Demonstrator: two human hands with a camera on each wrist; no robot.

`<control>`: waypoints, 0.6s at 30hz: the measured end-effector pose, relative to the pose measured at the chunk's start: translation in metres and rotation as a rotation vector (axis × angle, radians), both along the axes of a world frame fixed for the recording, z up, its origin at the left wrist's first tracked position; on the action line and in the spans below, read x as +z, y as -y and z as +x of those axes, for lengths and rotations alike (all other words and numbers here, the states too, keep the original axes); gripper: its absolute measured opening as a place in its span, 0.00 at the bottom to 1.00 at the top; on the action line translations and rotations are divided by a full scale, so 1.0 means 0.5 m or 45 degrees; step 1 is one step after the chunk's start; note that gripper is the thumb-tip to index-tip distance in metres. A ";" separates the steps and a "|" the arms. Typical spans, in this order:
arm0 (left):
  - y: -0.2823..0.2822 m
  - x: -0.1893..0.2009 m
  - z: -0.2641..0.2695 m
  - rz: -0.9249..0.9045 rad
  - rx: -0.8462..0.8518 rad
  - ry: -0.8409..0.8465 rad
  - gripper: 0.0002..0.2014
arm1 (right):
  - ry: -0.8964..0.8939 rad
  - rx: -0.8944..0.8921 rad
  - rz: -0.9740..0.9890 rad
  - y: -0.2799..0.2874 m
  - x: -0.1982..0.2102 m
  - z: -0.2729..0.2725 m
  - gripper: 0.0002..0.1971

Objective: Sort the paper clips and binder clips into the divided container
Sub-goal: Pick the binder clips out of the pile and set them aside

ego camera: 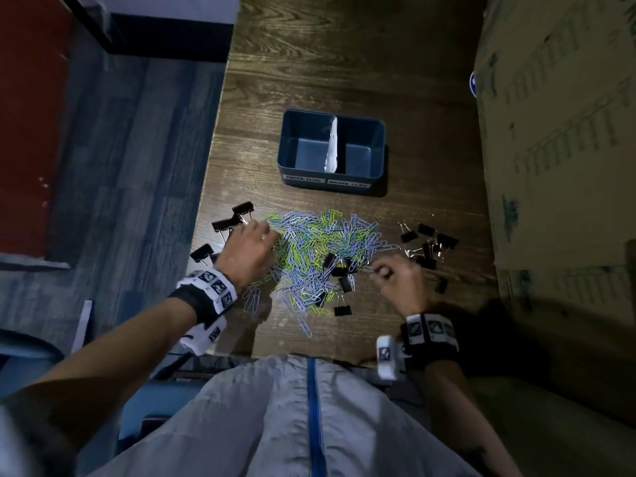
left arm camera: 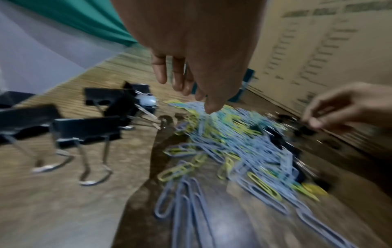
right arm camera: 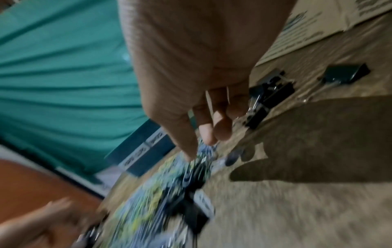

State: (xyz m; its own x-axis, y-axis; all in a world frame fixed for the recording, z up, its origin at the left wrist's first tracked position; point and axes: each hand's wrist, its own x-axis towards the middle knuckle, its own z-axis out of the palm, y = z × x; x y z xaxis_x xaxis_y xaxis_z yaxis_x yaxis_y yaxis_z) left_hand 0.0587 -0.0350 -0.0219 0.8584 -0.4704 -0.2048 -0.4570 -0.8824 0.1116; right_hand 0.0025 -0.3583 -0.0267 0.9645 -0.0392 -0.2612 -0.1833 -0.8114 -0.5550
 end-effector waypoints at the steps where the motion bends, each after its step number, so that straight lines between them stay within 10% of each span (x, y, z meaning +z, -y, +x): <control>1: 0.019 -0.004 -0.016 -0.031 -0.120 0.000 0.19 | -0.084 0.061 0.001 -0.019 -0.005 -0.012 0.05; 7: 0.123 -0.009 -0.103 0.087 -0.689 -0.188 0.27 | -0.408 0.340 -0.138 -0.083 -0.017 -0.056 0.23; 14: 0.096 -0.050 -0.101 0.046 -0.344 -0.192 0.32 | -0.284 0.412 -0.215 -0.073 -0.050 -0.085 0.19; 18: 0.092 -0.032 -0.101 0.017 -0.282 -0.052 0.16 | -0.284 0.338 -0.195 -0.065 -0.052 -0.086 0.13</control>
State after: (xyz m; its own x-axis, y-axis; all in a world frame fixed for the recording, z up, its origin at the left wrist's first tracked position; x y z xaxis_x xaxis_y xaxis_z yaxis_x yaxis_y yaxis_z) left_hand 0.0081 -0.0811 -0.0378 0.7255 -0.6432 -0.2450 -0.6348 -0.7628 0.1229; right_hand -0.0405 -0.3258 -0.0525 0.8662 0.1499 -0.4766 -0.0580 -0.9173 -0.3940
